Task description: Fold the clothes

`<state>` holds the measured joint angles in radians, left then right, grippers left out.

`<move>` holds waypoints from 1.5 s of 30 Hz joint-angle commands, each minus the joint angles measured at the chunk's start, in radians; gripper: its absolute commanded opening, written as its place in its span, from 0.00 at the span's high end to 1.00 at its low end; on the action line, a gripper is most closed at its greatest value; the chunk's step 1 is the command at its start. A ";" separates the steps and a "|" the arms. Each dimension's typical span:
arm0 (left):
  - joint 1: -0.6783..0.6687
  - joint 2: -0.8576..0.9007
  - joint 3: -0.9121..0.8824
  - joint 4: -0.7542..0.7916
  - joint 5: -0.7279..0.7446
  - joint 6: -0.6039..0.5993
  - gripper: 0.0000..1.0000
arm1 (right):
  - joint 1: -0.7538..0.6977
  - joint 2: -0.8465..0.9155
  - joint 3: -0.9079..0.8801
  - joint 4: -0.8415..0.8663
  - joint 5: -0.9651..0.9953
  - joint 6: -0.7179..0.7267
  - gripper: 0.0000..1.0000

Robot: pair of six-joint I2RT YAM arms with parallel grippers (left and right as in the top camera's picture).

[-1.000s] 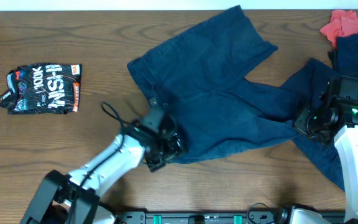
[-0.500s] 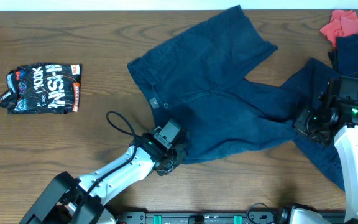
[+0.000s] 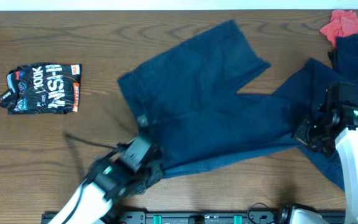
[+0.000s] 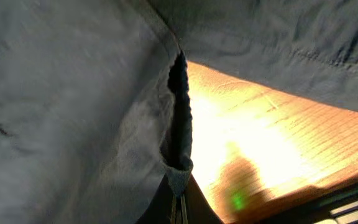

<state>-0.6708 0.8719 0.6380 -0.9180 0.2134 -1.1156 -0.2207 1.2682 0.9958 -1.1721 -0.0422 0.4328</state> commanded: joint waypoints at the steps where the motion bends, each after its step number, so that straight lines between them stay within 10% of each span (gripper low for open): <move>1: 0.005 -0.213 0.001 -0.099 -0.162 0.046 0.94 | -0.021 -0.092 0.029 0.040 0.056 -0.050 0.99; 7: 0.005 -0.414 0.001 -0.029 -0.524 0.041 0.94 | 0.072 -0.130 0.053 0.360 -0.129 -0.135 0.99; 16: 0.099 -0.246 -0.001 0.122 -0.818 -0.029 0.94 | 0.349 0.062 0.065 0.995 -0.118 -0.135 0.99; 31: 0.721 0.450 -0.001 0.930 -0.383 0.288 0.94 | 0.465 0.735 0.600 1.087 -0.018 -0.143 0.99; 41: 0.823 0.806 0.050 1.152 -0.190 0.459 0.94 | 0.491 0.964 0.694 1.067 -0.013 -0.142 0.99; 44: 0.823 0.834 0.074 1.154 -0.193 0.496 0.88 | 0.491 0.975 0.694 1.050 -0.013 -0.142 0.80; 45: 0.823 0.838 0.081 1.160 -0.196 0.511 0.72 | 0.491 0.975 0.694 1.048 -0.013 -0.142 0.61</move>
<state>0.1360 1.6878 0.6834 0.2371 0.0391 -0.6868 0.2905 2.2452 1.6558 -0.1242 -0.1154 0.3038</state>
